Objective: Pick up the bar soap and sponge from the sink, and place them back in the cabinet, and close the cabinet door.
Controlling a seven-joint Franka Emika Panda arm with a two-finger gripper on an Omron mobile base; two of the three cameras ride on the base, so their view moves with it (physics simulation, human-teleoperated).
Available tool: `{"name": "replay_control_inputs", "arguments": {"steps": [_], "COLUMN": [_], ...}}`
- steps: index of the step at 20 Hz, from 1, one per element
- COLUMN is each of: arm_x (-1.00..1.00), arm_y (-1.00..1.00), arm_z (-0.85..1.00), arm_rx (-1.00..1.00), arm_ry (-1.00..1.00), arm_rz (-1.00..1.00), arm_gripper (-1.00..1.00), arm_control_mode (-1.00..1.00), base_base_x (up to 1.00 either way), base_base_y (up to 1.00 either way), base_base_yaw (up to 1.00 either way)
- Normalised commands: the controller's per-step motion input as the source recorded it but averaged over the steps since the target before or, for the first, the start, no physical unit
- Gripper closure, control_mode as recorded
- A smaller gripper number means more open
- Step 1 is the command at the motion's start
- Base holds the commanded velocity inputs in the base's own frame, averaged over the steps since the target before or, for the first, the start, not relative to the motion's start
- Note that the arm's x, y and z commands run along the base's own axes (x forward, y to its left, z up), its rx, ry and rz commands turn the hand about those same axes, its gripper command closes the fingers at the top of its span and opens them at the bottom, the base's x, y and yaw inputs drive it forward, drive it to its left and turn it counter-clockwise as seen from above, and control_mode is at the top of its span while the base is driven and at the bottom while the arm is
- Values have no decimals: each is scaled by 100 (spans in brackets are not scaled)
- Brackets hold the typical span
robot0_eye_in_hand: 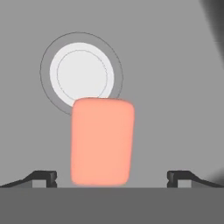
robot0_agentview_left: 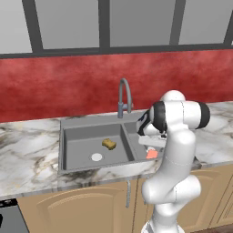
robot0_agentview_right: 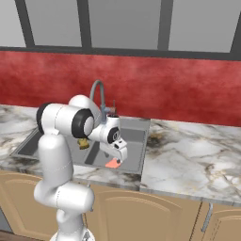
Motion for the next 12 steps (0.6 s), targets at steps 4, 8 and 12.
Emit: {"name": "replay_control_inputs", "arguments": {"steps": [4,8,12], "arm_x": [0,0,0], "arm_y": [0,0,0], "arm_z": [-18,-18,-14], "arm_rx": [0,0,0], "arm_ry": [4,1,0], "arm_rz": [0,0,0], "arm_gripper": [-100,-100,-100], "arm_control_mode": [-100,-100,-100], "base_base_x": [0,0,0], "base_base_y": [0,0,0], "base_base_yaw": [0,0,0]}}
